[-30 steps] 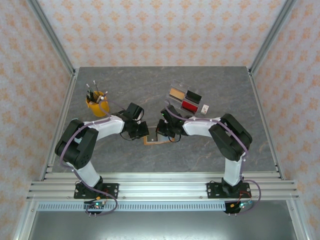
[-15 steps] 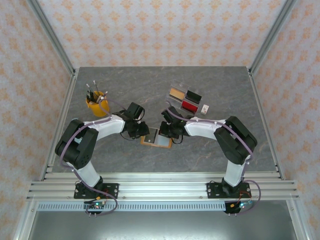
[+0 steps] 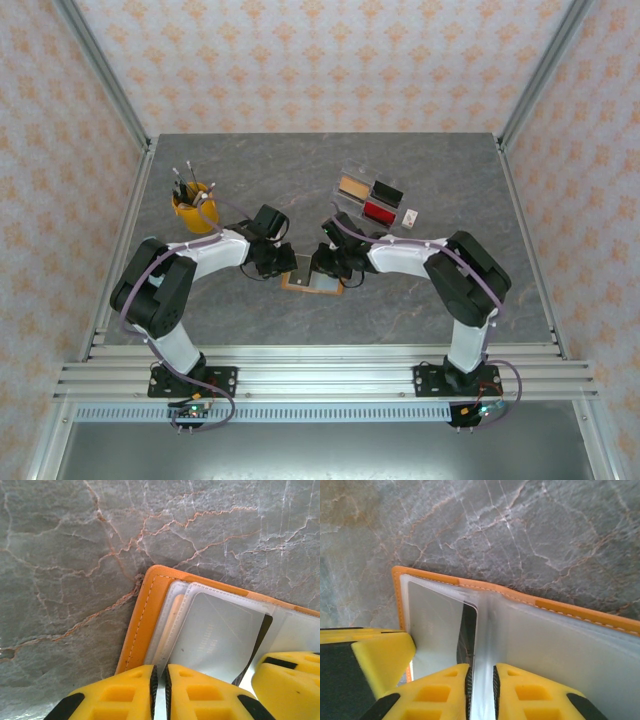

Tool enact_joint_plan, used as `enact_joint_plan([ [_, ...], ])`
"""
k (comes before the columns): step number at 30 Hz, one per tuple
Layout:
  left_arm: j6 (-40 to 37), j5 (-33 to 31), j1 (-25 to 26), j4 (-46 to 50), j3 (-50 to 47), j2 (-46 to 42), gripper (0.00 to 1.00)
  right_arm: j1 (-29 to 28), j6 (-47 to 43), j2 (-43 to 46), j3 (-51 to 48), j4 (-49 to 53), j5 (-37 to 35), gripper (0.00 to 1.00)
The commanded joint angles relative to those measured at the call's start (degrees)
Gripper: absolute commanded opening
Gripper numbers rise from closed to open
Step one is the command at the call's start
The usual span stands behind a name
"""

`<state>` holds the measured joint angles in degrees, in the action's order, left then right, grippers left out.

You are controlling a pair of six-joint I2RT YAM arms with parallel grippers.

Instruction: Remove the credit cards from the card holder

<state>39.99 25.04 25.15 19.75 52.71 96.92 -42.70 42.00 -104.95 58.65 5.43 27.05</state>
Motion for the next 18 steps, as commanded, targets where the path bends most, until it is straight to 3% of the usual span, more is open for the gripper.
enact_joint_plan([
  [1, -1.14, -1.66, 0.08, 2.84, 0.29, 1.07, 0.18, 0.07, 0.80, -1.39, 0.92, -0.53, 0.99, 0.21],
  [18, -1.49, -0.89, 0.08, 2.14, -0.37, 1.34, 0.14, 0.16, 0.78, -2.31, 1.52, -2.39, 2.09, 0.18],
])
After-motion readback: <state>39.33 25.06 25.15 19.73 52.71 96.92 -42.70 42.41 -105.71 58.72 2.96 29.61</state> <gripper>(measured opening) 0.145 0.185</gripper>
